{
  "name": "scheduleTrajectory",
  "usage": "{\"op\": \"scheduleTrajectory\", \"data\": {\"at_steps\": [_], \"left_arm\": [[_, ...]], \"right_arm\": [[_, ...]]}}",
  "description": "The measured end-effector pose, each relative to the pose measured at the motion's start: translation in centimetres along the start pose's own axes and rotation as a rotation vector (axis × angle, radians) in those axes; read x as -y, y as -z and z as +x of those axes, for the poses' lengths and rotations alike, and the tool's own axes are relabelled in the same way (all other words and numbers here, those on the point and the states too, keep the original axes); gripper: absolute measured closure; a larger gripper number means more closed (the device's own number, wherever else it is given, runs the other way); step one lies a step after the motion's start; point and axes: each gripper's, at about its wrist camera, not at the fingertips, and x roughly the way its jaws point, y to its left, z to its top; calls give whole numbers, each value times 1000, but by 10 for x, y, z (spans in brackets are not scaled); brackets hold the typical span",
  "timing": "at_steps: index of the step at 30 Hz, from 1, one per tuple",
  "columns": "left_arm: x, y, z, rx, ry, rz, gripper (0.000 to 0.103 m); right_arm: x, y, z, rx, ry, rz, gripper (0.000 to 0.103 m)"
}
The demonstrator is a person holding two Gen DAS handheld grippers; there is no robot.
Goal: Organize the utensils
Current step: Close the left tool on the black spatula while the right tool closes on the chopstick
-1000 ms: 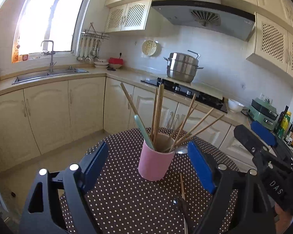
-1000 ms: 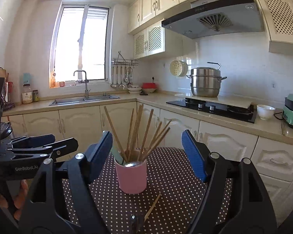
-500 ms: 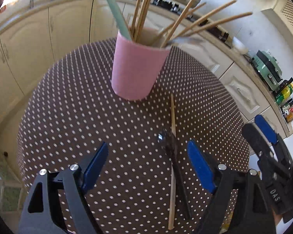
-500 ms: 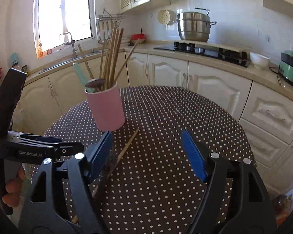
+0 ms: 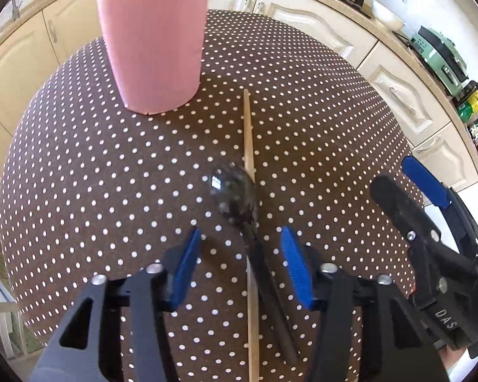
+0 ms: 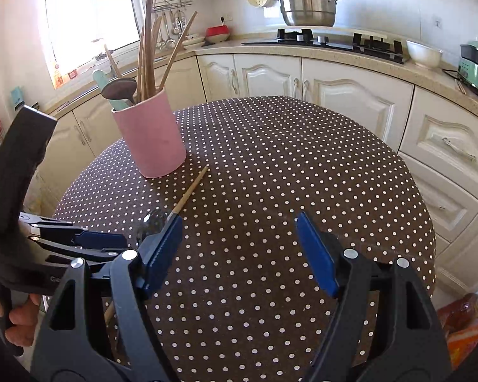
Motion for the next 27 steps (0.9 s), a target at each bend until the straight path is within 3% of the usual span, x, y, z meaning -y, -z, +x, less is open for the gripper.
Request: {"op": "scheduleTrajectory", "data": {"at_steps": [3,9,15,25,27], "left_arm": [[7,-2,5,-5,-13,15,81],[0,-7,3,3,41,-21,92],[-22,1,-13,40,106,-68,98],[-63,4,-39,109,48,-130,99],[-73,4,-44,121,39,-140,99]], "right_arm": [[0,3,2,-13,-5,5,30],[-1,2,7,-29,-14,8,30],[-11,1,15,-68,-37,2,30],[-50,-16,62,-261,-68,-20,31],[-60,-19,72,-305,-64,-39,38]]}}
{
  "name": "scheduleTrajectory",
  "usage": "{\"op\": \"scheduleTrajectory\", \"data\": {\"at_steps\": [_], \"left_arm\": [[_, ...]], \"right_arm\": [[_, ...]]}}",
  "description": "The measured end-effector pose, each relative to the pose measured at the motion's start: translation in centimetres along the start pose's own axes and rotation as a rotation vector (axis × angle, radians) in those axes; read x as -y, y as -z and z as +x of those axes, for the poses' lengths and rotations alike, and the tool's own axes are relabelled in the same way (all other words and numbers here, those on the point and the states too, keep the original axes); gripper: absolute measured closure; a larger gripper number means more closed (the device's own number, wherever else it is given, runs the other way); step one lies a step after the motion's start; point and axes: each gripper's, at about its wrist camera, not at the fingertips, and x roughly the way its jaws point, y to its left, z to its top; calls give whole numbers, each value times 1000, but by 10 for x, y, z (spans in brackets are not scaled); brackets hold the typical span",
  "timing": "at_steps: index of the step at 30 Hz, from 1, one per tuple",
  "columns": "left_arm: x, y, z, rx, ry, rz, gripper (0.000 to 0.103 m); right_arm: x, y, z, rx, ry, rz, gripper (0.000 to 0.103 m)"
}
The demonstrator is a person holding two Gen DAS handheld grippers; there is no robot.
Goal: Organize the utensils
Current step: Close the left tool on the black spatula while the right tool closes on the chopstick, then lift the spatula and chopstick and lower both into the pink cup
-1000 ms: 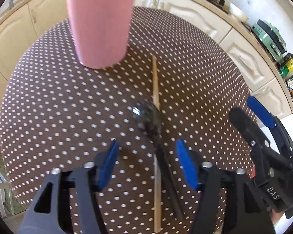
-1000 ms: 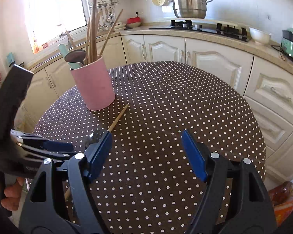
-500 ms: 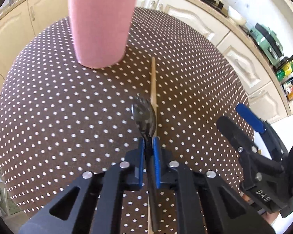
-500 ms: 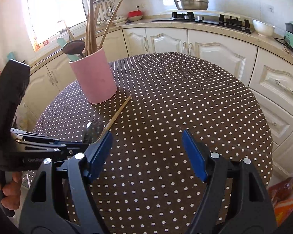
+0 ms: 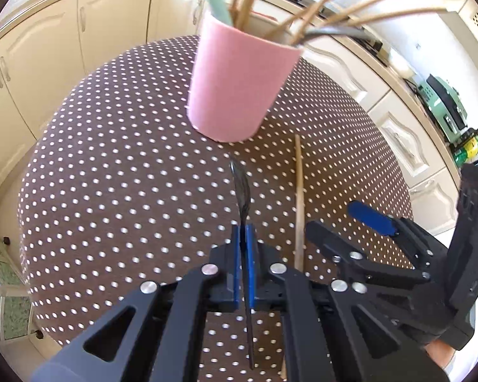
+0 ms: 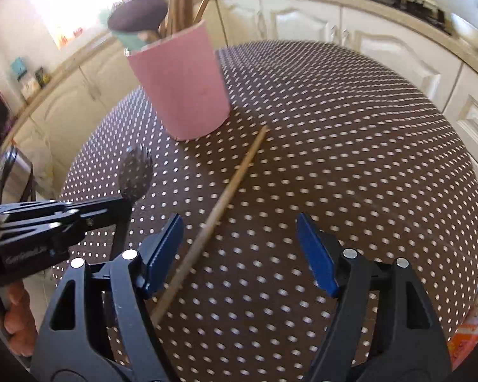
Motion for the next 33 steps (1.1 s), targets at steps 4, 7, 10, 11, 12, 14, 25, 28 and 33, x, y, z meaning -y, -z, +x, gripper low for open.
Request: {"op": "scheduleTrajectory", "data": {"at_steps": [4,7,10,11,12,14,25,28,33], "left_arm": [[-14,-3,-12,29,-10,-6,99],[-25,-4,-19,43,-3,-9,99],[-23,-6,-21,60,7,-9,99],[-20,-7,-21,68,10,-8,99],[-20,-7,-22,74,13,-7,99],[-22,-8,-26,90,23,-5,99],[-14,1,-69,297,43,51,99],[-14,1,-89,388,38,53,99],[-12,-3,-118,511,52,57,99]], "right_arm": [[-18,-12,21,-127,14,-64,66],[-24,-19,24,-166,31,-105,82],[-16,-24,25,-183,11,-95,92],[-10,-24,23,-181,0,-83,94],[-6,-23,22,-175,-7,-73,96],[1,-20,18,-151,-27,-48,97],[37,10,-54,168,-172,70,97],[46,14,-83,308,-223,95,97],[44,14,-125,532,-270,95,97]]}}
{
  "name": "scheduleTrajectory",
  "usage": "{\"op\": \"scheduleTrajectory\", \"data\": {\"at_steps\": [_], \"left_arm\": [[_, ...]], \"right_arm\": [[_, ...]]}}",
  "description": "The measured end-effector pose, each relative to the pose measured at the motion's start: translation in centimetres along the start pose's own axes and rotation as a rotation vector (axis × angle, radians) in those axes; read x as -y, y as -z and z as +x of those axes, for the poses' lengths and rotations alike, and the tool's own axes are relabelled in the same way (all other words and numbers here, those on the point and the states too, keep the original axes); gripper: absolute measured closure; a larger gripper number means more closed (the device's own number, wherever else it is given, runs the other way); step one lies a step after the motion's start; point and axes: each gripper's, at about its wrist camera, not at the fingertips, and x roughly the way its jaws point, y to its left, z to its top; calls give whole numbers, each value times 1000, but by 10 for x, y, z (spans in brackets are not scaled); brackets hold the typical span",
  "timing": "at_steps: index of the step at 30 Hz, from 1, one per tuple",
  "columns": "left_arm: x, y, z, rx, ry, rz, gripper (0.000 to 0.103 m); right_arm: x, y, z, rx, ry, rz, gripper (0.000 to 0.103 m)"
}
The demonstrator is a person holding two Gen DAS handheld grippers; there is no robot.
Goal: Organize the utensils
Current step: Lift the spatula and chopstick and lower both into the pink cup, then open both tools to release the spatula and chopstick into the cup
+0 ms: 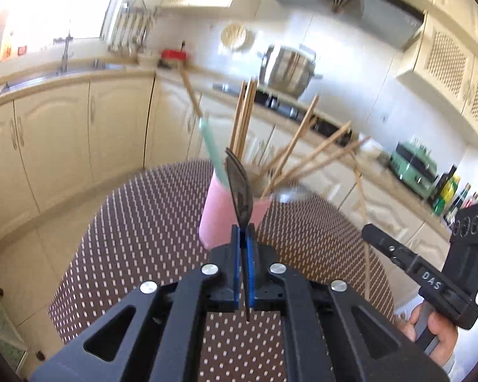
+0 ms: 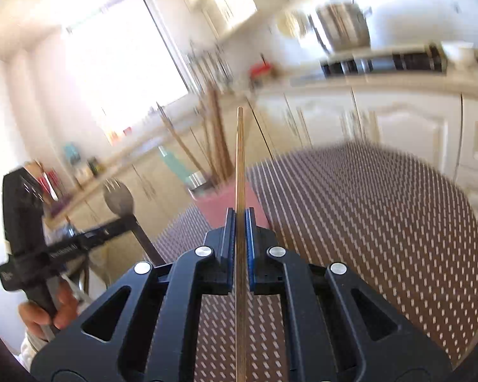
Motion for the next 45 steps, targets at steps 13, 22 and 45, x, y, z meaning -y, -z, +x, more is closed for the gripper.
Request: {"op": "scheduleTrajectory", "data": {"at_steps": [13,22,45], "left_arm": [[15,-69,-6,155,-21,70,99],[14,-98,16,197,-11,93,99],[10,-100,76,101,8,115,69]], "right_arm": [[-63,-53,28,344,-176,-117,97],[-70,-85,71,490,-116,-146,96],[-69,-87,97,623,-6,-239,96]]}}
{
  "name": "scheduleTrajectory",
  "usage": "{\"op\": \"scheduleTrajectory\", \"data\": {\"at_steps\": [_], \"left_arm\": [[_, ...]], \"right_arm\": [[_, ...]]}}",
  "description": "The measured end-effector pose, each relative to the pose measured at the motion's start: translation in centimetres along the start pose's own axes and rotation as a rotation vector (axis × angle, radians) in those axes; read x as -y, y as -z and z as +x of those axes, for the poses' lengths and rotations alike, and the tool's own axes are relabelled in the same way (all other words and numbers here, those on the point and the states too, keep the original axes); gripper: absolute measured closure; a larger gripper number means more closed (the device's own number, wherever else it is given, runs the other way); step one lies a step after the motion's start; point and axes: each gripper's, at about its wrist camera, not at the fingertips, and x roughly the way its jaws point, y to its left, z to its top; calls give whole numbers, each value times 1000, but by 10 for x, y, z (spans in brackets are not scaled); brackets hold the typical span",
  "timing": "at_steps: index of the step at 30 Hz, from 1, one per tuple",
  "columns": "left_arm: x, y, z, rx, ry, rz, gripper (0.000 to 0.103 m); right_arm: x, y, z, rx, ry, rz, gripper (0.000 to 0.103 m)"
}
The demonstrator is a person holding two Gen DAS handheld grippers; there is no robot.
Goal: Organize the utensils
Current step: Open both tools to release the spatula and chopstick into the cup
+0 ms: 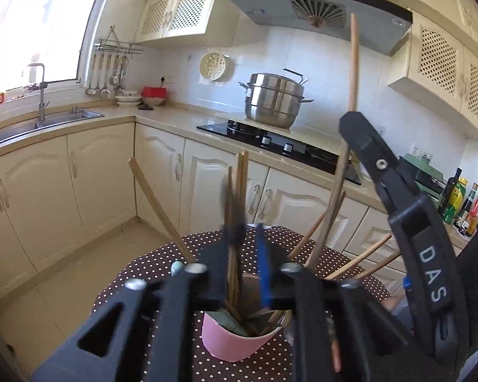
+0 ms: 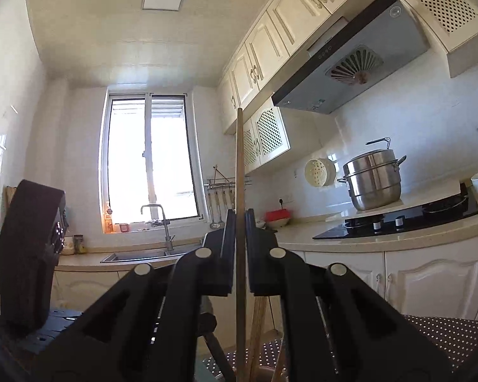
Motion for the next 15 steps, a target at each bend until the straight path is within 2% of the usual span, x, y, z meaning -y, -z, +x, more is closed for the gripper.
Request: {"op": "scheduleTrajectory", "data": {"at_steps": [1,4,7,10,15], "left_arm": [[-2,0,-2,12,0,-6,65],[-1,-1,-6,29,-7,1,65],[2,-2,-11,68,-56,11,63],[5,-2,-19,137,-148,15,54],[6,-9,-20,174,-249,17,50]], "right_arm": [[1,1,-1,1,4,4,96],[3,3,0,-3,14,6,96],[4,4,0,-2,17,17,96],[1,2,-1,3,31,-4,96],[-3,2,1,7,63,-25,96]]}}
